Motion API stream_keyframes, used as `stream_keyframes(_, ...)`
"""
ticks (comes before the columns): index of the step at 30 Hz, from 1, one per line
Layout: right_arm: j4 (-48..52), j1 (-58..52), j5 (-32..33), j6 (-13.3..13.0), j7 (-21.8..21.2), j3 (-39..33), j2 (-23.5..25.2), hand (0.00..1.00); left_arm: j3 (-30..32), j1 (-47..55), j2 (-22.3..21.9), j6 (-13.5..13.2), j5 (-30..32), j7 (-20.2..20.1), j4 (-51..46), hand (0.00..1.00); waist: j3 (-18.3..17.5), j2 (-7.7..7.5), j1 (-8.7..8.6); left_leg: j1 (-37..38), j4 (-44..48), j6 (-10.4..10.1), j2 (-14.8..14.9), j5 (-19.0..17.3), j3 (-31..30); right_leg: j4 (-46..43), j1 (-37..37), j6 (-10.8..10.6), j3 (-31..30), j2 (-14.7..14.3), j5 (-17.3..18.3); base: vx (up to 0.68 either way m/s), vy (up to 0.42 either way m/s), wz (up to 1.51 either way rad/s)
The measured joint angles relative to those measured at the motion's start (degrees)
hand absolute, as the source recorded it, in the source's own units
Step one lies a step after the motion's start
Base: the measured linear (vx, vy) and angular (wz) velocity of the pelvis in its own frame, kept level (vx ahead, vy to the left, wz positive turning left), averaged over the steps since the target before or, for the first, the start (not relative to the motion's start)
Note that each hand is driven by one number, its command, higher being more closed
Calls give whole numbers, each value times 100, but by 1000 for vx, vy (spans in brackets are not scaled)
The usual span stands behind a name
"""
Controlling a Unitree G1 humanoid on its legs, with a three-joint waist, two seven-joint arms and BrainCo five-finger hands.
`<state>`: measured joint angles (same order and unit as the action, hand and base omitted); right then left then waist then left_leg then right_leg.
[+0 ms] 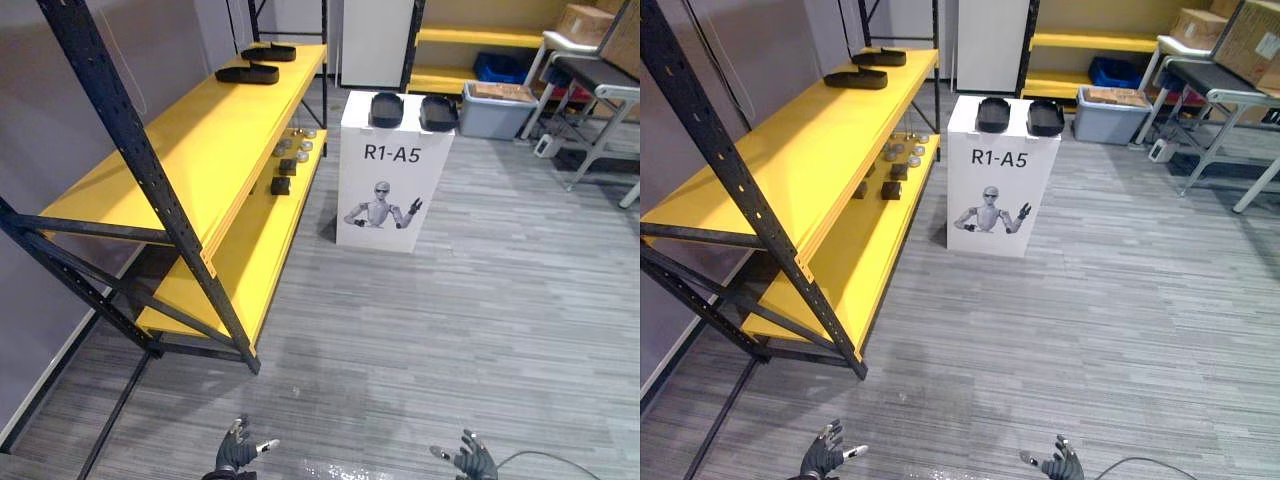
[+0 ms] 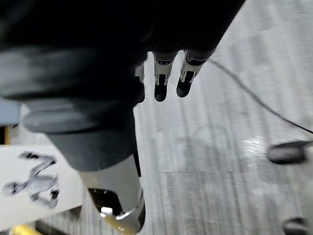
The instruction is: Walk over and take plastic housings, then place them on the shelf
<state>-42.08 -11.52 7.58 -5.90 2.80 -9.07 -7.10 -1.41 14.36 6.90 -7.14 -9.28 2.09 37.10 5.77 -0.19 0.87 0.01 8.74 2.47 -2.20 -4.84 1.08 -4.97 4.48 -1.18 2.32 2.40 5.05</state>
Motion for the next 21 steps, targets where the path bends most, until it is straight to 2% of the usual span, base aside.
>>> stream_keyframes(13,-37,-3,-113,11,-107,-3,2,0,223,146,-101,-2,-12,-21,-183,0,120,65,-5,354,-116,-53,41,-42,229,6,151,-12,-252,-13,1,-24,1,-14)
stream_keyframes(14,-184,40,6,13,-52,-231,14,0,226,294,-172,11,-14,-6,-150,0,127,84,8,432,-262,-44,63,-27,493,76,84,-113,-495,-35,-41,-32,46,-58)
stream_keyframes(17,-262,58,9,14,-23,-226,9,0,227,241,-171,12,-14,-5,-39,0,124,83,1,414,-298,-6,62,-6,569,192,60,-84,-554,-34,-128,50,38,-30)
stream_keyframes(19,-296,84,9,16,-23,-226,18,0,240,214,-171,12,-16,-3,-27,0,129,85,15,407,-259,-10,75,-62,656,205,44,-89,-654,-41,-134,72,27,-20)
stream_keyframes(21,-410,349,10,20,9,-223,15,0,342,220,-178,11,-73,13,-28,0,134,110,69,214,98,-8,179,-334,862,161,-83,-94,-862,-120,-137,78,36,-52)
